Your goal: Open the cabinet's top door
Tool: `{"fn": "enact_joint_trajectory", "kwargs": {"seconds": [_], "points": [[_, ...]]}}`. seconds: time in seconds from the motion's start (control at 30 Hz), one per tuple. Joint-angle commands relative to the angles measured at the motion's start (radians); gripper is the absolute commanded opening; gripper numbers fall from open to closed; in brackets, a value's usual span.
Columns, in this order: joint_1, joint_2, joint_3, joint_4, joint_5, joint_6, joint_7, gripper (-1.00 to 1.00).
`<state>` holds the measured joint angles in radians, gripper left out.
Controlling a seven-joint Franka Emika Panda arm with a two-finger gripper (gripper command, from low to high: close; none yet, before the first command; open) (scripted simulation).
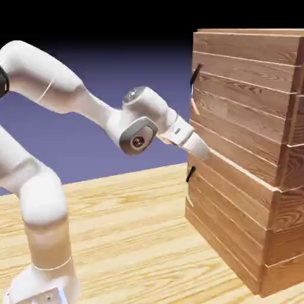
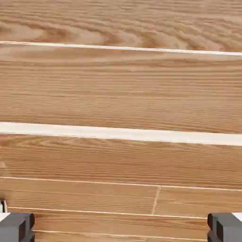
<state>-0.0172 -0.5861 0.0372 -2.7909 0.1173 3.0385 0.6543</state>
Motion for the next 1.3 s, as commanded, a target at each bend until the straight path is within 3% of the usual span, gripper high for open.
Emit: {"fn": "enact_joint_trajectory", "kwargs": {"seconds": [0.0,1.27], "points": [[-0.011,-0.006,0.014,0.007,0.044,0.001,-0.032,1.00],[-0.422,-0.233,0.539,0.276,1.696,0.022,-1.253,1.00]]}}
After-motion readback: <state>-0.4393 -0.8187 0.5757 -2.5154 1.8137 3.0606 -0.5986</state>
